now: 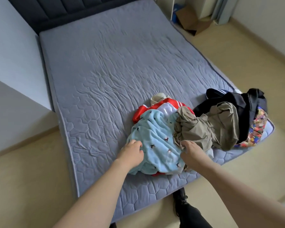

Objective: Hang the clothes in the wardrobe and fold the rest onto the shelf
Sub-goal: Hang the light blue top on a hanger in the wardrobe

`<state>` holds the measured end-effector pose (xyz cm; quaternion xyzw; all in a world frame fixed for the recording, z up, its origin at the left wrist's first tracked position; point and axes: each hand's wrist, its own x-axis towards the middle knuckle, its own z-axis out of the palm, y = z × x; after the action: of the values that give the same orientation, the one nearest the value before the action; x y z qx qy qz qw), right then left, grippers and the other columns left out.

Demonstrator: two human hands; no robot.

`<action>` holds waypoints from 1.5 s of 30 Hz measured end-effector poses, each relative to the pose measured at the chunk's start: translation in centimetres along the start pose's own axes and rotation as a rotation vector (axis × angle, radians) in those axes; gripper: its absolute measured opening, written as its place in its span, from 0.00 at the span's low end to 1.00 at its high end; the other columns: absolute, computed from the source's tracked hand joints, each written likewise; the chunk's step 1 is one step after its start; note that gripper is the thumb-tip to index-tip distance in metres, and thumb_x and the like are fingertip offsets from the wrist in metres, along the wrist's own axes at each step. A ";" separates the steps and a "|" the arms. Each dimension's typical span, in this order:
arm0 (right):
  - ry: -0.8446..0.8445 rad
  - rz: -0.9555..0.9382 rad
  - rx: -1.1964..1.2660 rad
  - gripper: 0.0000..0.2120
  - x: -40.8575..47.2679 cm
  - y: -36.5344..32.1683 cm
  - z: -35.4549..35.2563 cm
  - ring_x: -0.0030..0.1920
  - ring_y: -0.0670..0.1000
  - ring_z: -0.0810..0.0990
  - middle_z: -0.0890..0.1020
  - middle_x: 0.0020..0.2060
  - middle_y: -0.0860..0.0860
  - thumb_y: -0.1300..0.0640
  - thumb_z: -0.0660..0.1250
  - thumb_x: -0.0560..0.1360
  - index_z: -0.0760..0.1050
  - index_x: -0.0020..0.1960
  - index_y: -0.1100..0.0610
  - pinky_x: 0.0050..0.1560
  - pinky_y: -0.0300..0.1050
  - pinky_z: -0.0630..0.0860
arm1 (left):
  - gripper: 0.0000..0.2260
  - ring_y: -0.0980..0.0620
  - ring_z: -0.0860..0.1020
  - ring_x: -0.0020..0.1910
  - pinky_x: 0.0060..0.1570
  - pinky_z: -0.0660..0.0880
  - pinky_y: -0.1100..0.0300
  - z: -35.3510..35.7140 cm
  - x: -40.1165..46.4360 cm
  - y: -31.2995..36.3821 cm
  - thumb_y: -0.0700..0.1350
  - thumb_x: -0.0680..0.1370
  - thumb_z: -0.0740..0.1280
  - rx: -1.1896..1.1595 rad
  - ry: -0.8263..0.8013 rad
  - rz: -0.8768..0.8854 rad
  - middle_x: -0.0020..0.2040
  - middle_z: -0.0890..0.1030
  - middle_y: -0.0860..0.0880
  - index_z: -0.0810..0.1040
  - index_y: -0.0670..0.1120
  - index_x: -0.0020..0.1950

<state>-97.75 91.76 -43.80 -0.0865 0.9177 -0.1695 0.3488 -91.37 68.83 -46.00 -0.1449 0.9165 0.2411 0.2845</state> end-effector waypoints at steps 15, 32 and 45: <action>-0.236 -0.254 -0.287 0.37 27.2 9.4 9.2 0.73 0.55 0.60 0.58 0.74 0.53 0.60 0.60 0.74 0.45 0.78 0.56 0.71 0.46 0.60 | 0.21 0.41 0.75 0.58 0.58 0.73 0.50 19.1 22.5 -1.7 0.52 0.74 0.64 -0.406 0.079 -0.560 0.60 0.77 0.46 0.69 0.45 0.65; -0.252 -0.333 0.121 0.06 20.4 -4.0 -0.7 0.46 0.53 0.72 0.74 0.41 0.54 0.61 0.63 0.77 0.69 0.42 0.52 0.50 0.48 0.69 | 0.14 0.56 0.64 0.20 0.25 0.60 0.65 -3.4 2.3 0.8 0.40 0.63 0.57 -1.437 0.817 -0.623 0.19 0.66 0.56 0.66 0.47 0.16; -0.534 -0.433 0.677 0.06 -3.6 -26.0 -17.7 0.45 0.57 0.82 0.83 0.44 0.56 0.55 0.68 0.74 0.81 0.48 0.54 0.48 0.53 0.81 | 0.15 0.43 0.78 0.53 0.52 0.74 0.51 -12.3 -16.5 -4.6 0.47 0.76 0.56 -0.855 1.038 -0.763 0.53 0.79 0.41 0.76 0.40 0.53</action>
<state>-105.89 73.06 -19.61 -0.1977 0.6501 -0.4995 0.5375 -81.97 60.65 -28.98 -0.6425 0.6462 0.3605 -0.1991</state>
